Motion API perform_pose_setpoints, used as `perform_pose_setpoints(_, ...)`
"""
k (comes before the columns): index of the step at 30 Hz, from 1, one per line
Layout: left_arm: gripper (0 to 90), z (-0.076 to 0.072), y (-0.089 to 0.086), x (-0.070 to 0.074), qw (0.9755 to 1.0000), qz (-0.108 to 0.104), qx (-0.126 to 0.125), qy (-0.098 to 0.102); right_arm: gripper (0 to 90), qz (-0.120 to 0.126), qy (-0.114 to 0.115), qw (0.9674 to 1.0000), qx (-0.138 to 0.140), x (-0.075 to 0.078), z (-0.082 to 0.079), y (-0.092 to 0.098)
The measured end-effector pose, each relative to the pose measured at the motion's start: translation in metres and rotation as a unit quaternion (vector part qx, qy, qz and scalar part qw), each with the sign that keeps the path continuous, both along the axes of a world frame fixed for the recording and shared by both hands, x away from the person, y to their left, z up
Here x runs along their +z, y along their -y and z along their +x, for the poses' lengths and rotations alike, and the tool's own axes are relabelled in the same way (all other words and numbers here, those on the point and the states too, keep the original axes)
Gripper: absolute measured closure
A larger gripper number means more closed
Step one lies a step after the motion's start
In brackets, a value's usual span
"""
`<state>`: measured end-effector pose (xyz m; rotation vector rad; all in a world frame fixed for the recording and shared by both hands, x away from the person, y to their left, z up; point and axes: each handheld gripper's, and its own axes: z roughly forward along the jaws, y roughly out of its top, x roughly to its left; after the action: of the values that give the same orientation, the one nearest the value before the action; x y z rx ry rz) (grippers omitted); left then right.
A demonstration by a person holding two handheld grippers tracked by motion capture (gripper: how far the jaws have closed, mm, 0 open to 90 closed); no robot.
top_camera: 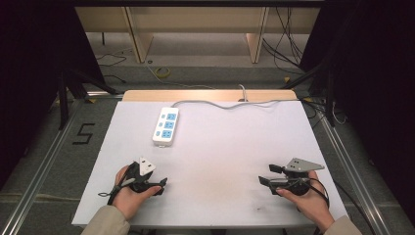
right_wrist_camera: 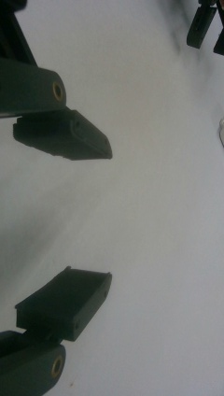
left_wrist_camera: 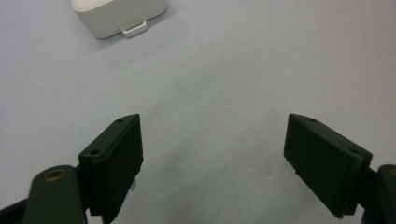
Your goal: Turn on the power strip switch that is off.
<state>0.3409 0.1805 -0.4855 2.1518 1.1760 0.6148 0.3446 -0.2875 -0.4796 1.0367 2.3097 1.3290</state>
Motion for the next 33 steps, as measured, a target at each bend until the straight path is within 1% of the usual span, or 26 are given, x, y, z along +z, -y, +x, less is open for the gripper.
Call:
perform_pose_setpoints(4,24.9,0.000,0.000,0.000,1.0000,-0.001,0.008,-0.003,34.6,-0.001,0.000,1.0000,0.000,0.000,-0.001,0.000)
perform_pose_setpoints(7,33.3,-0.001,-0.002,0.001,0.9999,0.004,0.012,-0.009,34.6,-0.001,0.001,1.0000,-0.001,0.001,-0.001,0.000)
perform_pose_setpoints(8,37.6,-0.001,-0.003,0.002,0.9998,0.005,0.016,-0.008,34.6,-0.001,0.001,1.0000,-0.001,0.001,-0.001,0.000)
perform_pose_setpoints(9,49.6,-0.002,-0.004,0.004,0.9997,0.005,0.025,-0.007,34.7,-0.002,0.002,1.0000,0.000,0.001,-0.001,-0.001)
perform_pose_setpoints(11,64.3,-0.002,-0.006,0.005,0.9996,0.005,0.025,-0.009,34.7,-0.001,0.001,1.0000,0.000,0.001,-0.001,-0.001)
perform_pose_setpoints(12,64.3,-0.002,-0.007,0.006,0.9996,0.003,0.027,-0.009,34.7,-0.001,0.001,1.0000,0.000,0.001,-0.001,-0.001)
perform_pose_setpoints(13,70.5,-0.002,-0.009,0.007,0.9995,0.004,0.028,-0.013,34.7,-0.001,0.001,1.0000,0.000,0.001,-0.001,-0.001)
perform_pose_setpoints(14,81.3,-0.002,-0.010,0.007,0.9995,0.004,0.029,-0.015,34.8,-0.002,0.001,1.0000,0.001,0.001,-0.001,-0.001)
perform_pose_setpoints(15,81.3,-0.002,-0.010,0.007,0.9994,0.003,0.029,-0.017,34.8,-0.002,0.001,1.0000,0.001,0.001,-0.001,-0.001)
perform_pose_setpoints(17,89.4,-0.003,-0.012,0.009,0.9992,-0.005,0.028,-0.027,34.9,-0.002,0.001,1.0000,0.001,0.001,-0.001,0.000)
perform_pose_setpoints(18,89.4,-0.003,-0.012,0.009,0.9991,-0.007,0.030,-0.029,34.9,-0.002,0.001,1.0000,0.001,0.001,-0.001,0.000)
perform_pose_setpoints(19,89.5,-0.003,-0.011,0.010,0.9989,-0.006,0.032,-0.033,34.9,-0.002,0.001,1.0000,0.001,0.001,-0.001,0.000)
perform_pose_setpoints(20,89.6,-0.003,-0.011,0.010,0.9989,-0.006,0.032,-0.033,34.9,-0.002,0.001,1.0000,0.001,0.001,-0.001,0.000)
perform_pose_setpoints(21,89.6,-0.004,-0.011,0.012,0.9986,-0.011,0.036,-0.036,34.9,-0.003,0.001,1.0000,0.001,0.001,-0.001,-0.001)
perform_pose_setpoints(29,89.6,-0.004,-0.013,0.014,0.9979,-0.024,0.044,-0.041,34.9,-0.003,0.000,1.0000,0.002,0.000,-0.001,0.000)
perform_pose_setpoints(33,89.7,-0.003,-0.012,0.015,0.9978,-0.025,0.045,-0.042,34.8,-0.002,0.001,1.0000,0.002,0.000,-0.001,-0.001)
